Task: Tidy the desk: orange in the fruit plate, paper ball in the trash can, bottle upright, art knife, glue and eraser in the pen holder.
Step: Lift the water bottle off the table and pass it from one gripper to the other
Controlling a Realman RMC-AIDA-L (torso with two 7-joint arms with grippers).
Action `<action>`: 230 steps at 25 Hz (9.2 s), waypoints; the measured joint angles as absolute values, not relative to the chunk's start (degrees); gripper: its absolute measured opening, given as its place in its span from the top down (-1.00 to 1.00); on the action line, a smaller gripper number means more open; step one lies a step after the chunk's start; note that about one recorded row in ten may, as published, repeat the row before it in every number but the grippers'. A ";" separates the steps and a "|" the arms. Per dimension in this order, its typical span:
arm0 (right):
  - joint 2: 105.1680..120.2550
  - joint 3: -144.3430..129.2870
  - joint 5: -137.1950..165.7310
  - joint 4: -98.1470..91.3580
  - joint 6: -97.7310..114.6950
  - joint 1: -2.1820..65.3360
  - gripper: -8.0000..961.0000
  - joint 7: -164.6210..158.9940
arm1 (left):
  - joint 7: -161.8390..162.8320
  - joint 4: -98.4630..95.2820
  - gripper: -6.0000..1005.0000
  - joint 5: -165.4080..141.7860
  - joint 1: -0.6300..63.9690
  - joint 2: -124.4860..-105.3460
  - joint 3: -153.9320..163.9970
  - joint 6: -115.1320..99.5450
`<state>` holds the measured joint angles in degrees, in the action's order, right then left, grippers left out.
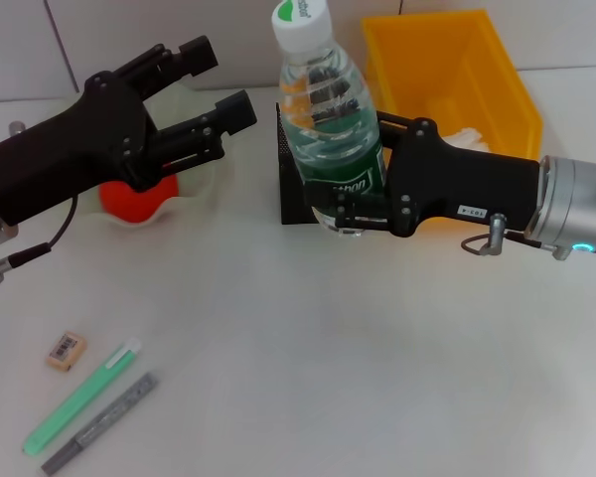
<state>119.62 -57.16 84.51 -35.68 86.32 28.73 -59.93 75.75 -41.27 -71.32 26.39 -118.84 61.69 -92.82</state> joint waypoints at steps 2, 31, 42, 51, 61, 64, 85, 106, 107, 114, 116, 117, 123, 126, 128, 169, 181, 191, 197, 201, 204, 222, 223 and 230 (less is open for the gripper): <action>119.62 -57.34 84.48 -35.68 86.22 28.78 -0.59 -59.93 | 75.52 -41.08 -0.69 -71.09 26.66 -118.88 61.70 -92.64; 119.69 -59.10 84.45 -35.69 84.79 30.17 -0.59 -60.14 | 73.57 -39.28 -0.69 -66.07 28.98 -119.08 67.80 -88.03; 119.78 -60.19 84.14 -35.55 84.08 30.23 -0.59 -60.14 | 73.29 -38.67 -0.69 -64.28 29.69 -119.09 67.98 -87.79; 119.80 -60.56 83.67 -35.41 83.98 30.23 -0.59 -60.04 | 72.77 -38.58 -0.69 -63.76 30.06 -119.09 69.28 -87.28; 119.80 -60.63 83.66 -34.98 83.98 30.23 -0.59 -59.99 | 72.77 -38.58 -0.69 -62.93 30.06 -119.09 69.95 -87.18; 119.80 -60.75 83.67 -34.89 83.99 30.23 -0.59 -59.98 | 72.77 -38.58 -0.69 -62.93 30.06 -119.09 69.96 -87.18; 119.80 -61.09 82.96 -35.17 84.21 30.23 -0.59 -60.04 | 72.11 -38.51 -0.69 -62.30 30.06 -119.15 71.03 -87.02; 119.80 -61.24 82.96 -35.22 84.14 30.23 -0.59 -60.28 | 72.07 -38.49 -0.69 -61.52 30.32 -119.18 71.36 -86.48; 119.80 -61.25 82.96 -35.25 84.13 30.23 -0.59 -60.27 | 72.07 -38.49 -0.69 -61.52 30.32 -119.18 71.36 -86.43; 119.80 -61.26 82.96 -35.29 84.10 30.23 -0.59 -60.28 | 72.07 -38.42 -0.69 -61.52 30.57 -119.18 71.36 -86.21; 119.80 -61.26 82.96 -35.33 84.10 30.23 -0.59 -60.28 | 72.07 -38.41 -0.69 -61.52 30.62 -119.18 71.36 -86.09; 119.80 -61.26 82.96 -35.33 84.10 30.23 -0.59 -60.28 | 72.04 -38.41 -0.69 -61.52 30.62 -119.18 71.38 -85.98; 119.80 -61.26 82.96 -35.34 84.10 30.23 -0.59 -60.32 | 71.28 -38.40 -0.69 -61.52 30.62 -119.18 71.49 -85.90; 119.80 -61.26 82.96 -35.33 84.11 30.30 -0.59 -60.35 | 70.73 -38.32 -0.28 -61.52 30.61 -119.18 71.78 -85.92; 119.77 -61.26 82.97 -35.34 84.11 30.38 -0.59 -60.36 | 70.70 -38.31 -0.21 -61.14 30.55 -119.18 71.99 -85.90; 119.65 -62.99 80.80 -34.79 82.31 30.81 -0.60 -60.53 | 68.31 -38.59 0.13 -58.26 30.58 -119.18 74.35 -86.19; 119.61 -66.38 80.58 -35.17 79.04 31.40 -0.60 -60.55 | 68.35 -38.63 0.13 -58.18 30.68 -119.18 74.48 -86.22; 119.71 -66.35 80.46 -35.24 78.84 31.32 -0.61 -60.44 | 68.38 -38.76 0.13 -57.95 30.84 -119.18 74.44 -85.99; 119.71 -66.36 80.46 -35.34 78.80 31.12 -0.61 -60.20 | 68.39 -38.76 0.13 -57.86 30.85 -119.18 74.44 -85.87; 119.71 -66.32 80.46 -35.33 78.69 30.98 -0.62 -60.13 | 68.38 -38.77 0.13 -57.76 30.86 -119.18 74.43 -85.79; 119.71 -66.29 80.48 -35.34 78.62 30.91 -0.64 -60.12 | 68.38 -38.79 0.13 -57.69 30.86 -119.18 74.43 -85.80; 119.70 -66.35 80.61 -36.14 80.34 30.01 -0.74 -60.40 | 68.38 -38.77 0.13 -57.76 30.64 -119.18 74.44 -86.15; 119.70 -66.35 80.61 -36.14 80.34 30.01 -0.74 -60.40 | 68.38 -38.77 0.13 -57.76 30.61 -119.18 74.44 -86.15; 119.70 -66.36 80.25 -37.80 81.12 28.00 -0.74 -60.77 | 68.37 -38.75 0.13 -57.83 30.51 -119.18 74.44 -86.10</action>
